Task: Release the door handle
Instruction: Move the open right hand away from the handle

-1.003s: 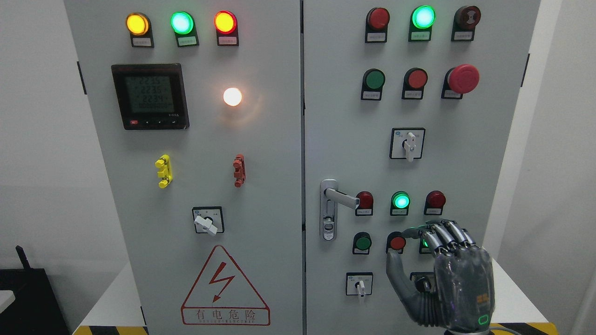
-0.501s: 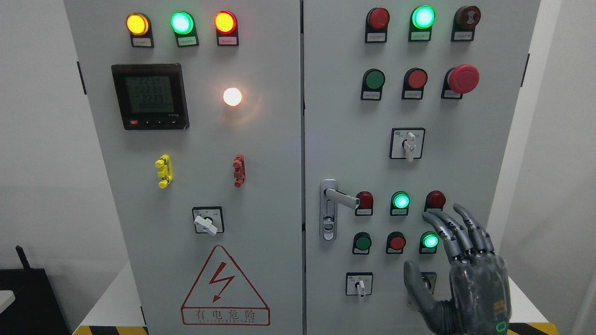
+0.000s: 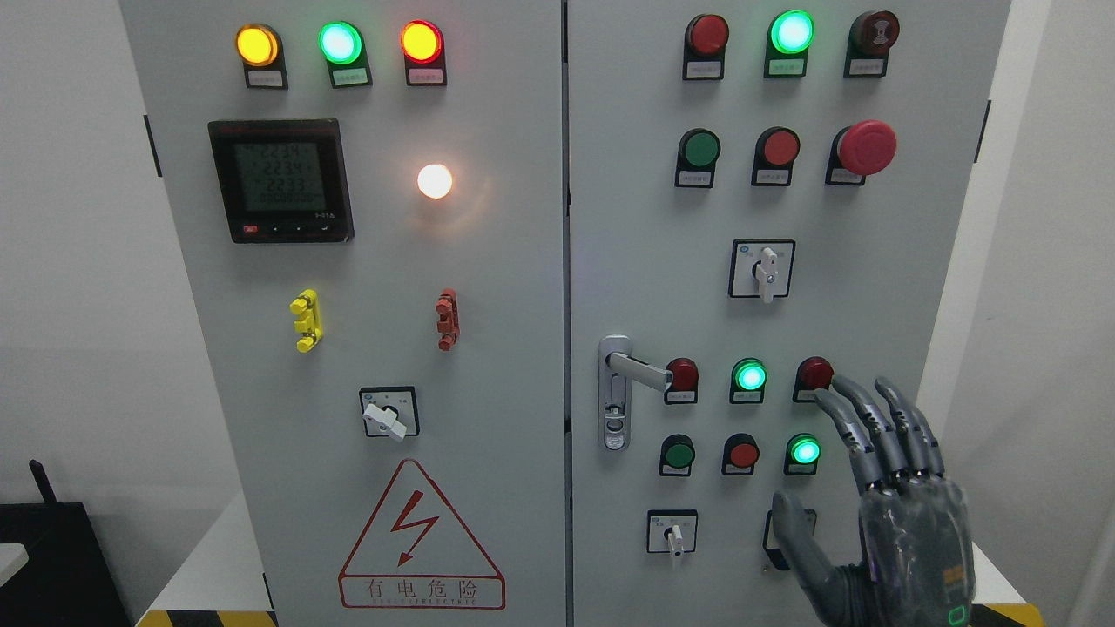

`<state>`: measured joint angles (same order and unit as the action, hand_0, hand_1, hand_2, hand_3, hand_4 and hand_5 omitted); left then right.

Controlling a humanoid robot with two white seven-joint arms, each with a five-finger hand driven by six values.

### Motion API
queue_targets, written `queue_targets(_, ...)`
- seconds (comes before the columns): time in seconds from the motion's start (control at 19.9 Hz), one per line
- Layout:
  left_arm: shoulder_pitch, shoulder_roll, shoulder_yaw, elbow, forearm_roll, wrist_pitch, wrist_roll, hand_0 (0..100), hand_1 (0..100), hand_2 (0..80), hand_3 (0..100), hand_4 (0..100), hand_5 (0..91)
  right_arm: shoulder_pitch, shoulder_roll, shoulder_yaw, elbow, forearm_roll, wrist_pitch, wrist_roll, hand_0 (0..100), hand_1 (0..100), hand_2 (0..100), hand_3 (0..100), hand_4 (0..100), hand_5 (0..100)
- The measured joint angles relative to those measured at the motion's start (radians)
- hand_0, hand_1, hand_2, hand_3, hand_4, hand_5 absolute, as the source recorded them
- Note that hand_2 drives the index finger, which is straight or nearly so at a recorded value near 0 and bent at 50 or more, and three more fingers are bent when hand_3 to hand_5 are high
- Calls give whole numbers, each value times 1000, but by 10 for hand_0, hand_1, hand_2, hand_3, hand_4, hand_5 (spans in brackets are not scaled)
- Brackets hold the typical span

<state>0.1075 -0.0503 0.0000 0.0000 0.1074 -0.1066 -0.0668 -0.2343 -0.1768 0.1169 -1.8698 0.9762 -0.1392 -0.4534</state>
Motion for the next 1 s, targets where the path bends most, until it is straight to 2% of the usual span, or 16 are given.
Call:
queue_targets(0.4,0,0,0,0,0,0,0,120,389,0,0,0,0,1,-3,-1,-8,-51,-8,24,472,0,96,172,93,32)
queue_targets(1.0,0,0,0,0,0,0,0,120,389,0,0,0,0,1,-3,-2,-14,-78,-9,25,463,0,83,159,98,45)
